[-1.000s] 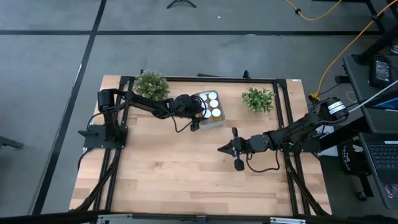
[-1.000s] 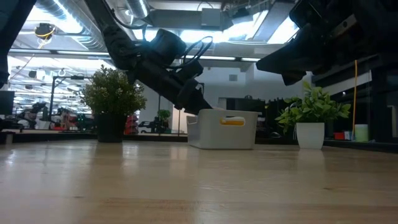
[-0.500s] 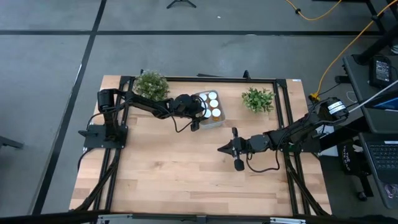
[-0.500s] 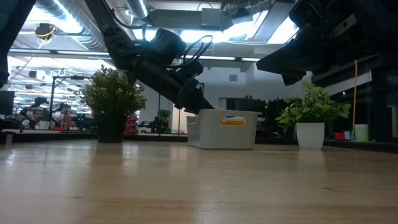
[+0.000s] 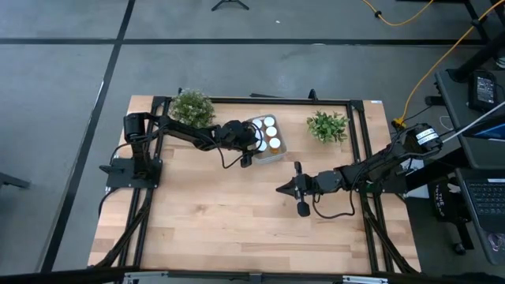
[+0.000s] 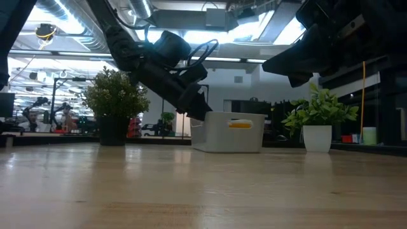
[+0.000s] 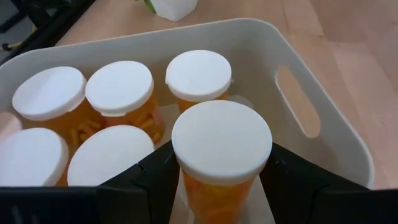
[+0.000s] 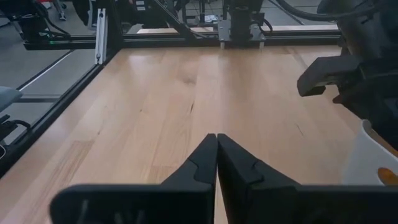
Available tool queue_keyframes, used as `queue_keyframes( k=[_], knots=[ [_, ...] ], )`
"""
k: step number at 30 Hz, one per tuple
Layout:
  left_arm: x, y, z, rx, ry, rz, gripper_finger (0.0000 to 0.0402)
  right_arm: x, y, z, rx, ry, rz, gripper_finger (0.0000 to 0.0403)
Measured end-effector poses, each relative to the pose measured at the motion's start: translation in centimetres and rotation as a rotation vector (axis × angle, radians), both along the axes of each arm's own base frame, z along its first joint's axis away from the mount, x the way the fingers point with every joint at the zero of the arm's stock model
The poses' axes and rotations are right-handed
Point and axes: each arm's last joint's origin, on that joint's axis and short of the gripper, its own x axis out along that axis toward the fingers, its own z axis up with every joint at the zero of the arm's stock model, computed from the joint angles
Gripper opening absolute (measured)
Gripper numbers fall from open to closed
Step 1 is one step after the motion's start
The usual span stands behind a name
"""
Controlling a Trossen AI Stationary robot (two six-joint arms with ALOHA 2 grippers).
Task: Pick and place pill bottles into a basket
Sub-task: Put the orange pill bottle into the gray bin
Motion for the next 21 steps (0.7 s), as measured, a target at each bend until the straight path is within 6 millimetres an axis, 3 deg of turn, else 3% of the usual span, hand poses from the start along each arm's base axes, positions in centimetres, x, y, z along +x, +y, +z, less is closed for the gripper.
queue_keyframes(
  k=[13,21],
  knots=[
    [0.01,0.02,0.03,0.024,0.001,-0.009,0.0197,0.00,0.00,0.00,-0.002,0.000,0.000,0.0016],
    [0.01,0.02,0.03,0.021,0.000,-0.012,0.0232,0.00,0.00,0.00,-0.002,0.000,0.000,0.0016]
  ],
)
